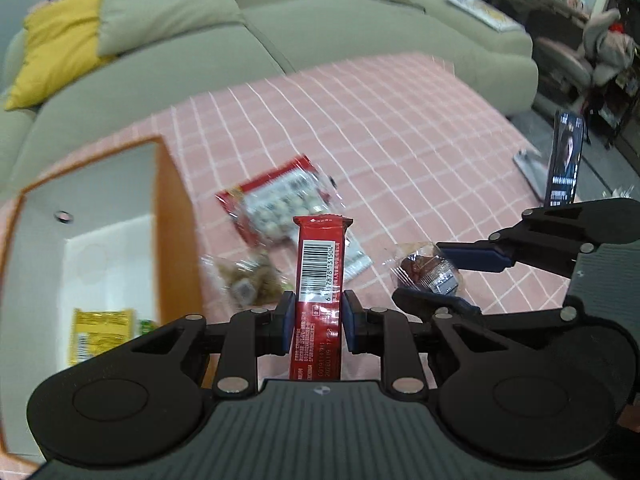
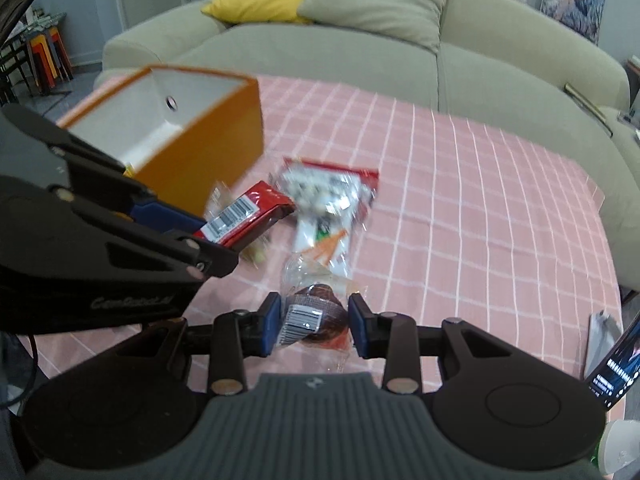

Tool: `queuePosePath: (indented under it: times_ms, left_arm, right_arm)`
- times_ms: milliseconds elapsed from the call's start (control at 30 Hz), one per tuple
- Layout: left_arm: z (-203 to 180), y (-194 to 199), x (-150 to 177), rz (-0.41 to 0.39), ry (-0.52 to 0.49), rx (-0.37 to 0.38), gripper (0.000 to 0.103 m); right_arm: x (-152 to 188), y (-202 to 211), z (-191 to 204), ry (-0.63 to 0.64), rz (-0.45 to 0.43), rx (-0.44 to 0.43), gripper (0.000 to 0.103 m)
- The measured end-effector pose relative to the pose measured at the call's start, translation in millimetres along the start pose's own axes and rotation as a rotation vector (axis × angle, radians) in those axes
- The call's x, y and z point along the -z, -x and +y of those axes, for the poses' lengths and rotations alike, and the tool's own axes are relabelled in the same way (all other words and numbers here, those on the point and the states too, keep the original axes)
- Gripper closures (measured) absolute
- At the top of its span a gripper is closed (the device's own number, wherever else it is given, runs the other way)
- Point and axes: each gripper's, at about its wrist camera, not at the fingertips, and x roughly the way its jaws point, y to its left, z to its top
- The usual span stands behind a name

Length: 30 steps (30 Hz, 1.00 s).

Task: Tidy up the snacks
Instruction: 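Carry both snacks over the box and open both tools to drop them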

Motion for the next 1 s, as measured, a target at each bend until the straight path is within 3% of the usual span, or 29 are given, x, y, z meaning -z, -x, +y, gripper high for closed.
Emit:
queuePosePath:
  times_ms: [300, 467, 700, 1000]
  left_arm:
    - [48.3, 66.9, 2.7, -0.117, 0.047, -0.097, 0.076]
    - [80.8, 86.3, 4.3, -0.135, 0.063, -0.165, 0.076]
    - [121.1, 85.5, 3.7, -0.096, 0.066, -0.232, 0.076]
    - [150.5, 43.5, 10.3, 0.026, 0.017, -0.237, 0.076]
  right_arm:
    - [-40.6, 33.0, 58.1, 0.069, -0.134, -0.078, 0.069]
    - [-63.0, 38.4, 92.9, 0.129, -0.182, -0.115, 0.069]
    - [-81.3, 32.8, 137.6, 0.245, -0.196, -0.161, 0.069]
    - [-93.4, -14.5, 172.1, 0.442, -0.116, -0.154, 0.069]
